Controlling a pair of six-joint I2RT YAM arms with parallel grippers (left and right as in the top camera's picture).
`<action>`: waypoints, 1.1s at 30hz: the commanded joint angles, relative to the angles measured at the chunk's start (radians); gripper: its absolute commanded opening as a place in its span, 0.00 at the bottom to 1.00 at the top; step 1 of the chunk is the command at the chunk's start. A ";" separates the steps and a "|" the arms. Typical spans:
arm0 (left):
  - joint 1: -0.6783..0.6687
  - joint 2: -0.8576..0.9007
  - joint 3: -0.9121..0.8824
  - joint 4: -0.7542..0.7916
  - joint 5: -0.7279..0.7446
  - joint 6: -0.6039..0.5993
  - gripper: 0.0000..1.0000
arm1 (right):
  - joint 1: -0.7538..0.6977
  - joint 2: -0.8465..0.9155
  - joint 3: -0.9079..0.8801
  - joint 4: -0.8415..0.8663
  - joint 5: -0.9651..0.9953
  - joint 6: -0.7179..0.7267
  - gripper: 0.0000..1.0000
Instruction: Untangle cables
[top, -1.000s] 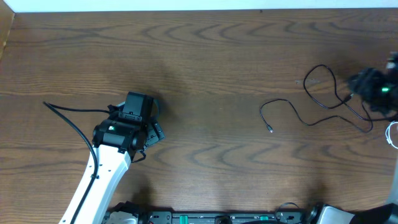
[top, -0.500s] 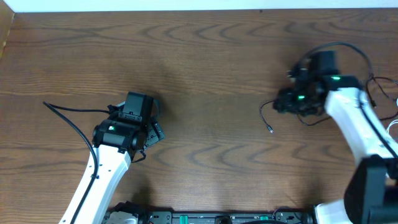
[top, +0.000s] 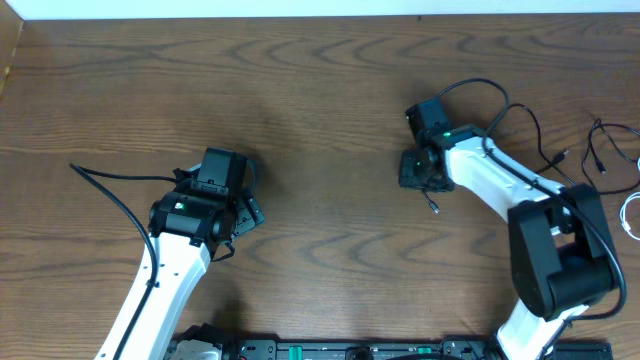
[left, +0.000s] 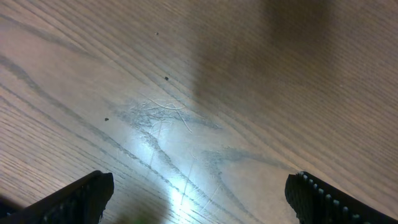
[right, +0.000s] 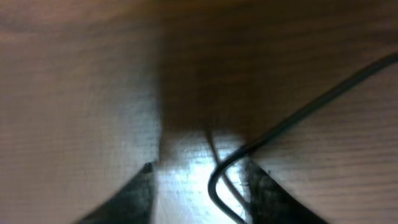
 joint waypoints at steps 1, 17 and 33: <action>0.006 0.004 -0.005 -0.004 -0.005 -0.016 0.93 | 0.017 0.019 -0.006 0.027 0.074 0.123 0.31; 0.006 0.004 -0.005 -0.016 -0.005 -0.016 0.93 | -0.198 -0.204 0.039 -0.042 0.157 0.005 0.01; 0.006 0.004 -0.005 -0.014 -0.005 -0.016 0.93 | -0.724 -0.449 0.058 0.058 0.174 -0.014 0.06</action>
